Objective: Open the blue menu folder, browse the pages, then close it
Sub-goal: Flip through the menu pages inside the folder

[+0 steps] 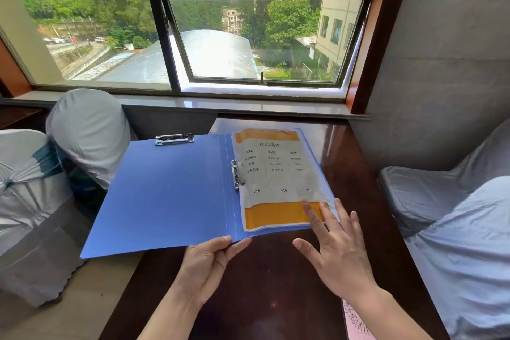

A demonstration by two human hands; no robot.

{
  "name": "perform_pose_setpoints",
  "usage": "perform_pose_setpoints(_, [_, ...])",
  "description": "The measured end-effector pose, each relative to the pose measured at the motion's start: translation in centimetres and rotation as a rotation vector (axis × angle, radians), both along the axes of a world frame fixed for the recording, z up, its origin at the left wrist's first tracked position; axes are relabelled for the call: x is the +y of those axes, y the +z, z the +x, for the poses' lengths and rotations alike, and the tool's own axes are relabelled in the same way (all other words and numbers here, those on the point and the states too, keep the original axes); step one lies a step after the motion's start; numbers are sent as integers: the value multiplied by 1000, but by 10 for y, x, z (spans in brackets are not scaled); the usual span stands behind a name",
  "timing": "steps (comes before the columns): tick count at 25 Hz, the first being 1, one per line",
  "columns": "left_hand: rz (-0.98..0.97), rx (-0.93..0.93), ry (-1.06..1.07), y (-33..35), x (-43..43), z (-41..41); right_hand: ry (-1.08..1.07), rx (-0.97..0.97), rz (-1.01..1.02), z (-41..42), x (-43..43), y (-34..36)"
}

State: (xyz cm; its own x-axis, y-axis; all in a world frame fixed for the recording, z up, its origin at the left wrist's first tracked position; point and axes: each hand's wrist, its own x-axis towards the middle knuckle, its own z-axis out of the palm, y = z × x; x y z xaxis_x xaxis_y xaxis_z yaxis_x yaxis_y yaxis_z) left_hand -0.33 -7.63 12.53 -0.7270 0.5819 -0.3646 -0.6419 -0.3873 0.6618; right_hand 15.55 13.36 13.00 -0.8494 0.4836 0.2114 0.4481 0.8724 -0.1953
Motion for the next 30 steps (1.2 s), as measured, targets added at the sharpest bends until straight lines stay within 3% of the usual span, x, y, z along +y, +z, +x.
perform_pose_setpoints(9, [-24, 19, -18, 3, 2, 4, 71, 136, -321, -12, -7, -5])
perform_pose_setpoints(18, [-71, 43, -52, 5, -2, 7, 11, 392, -196, -18, -1, 17])
perform_pose_setpoints(23, [-95, 50, -67, 6, -3, 10, -28, 362, -189, -20, 4, 31])
perform_pose_setpoints(30, [-102, 82, -58, 11, 1, 12, 194, 485, -643, -15, -7, 58])
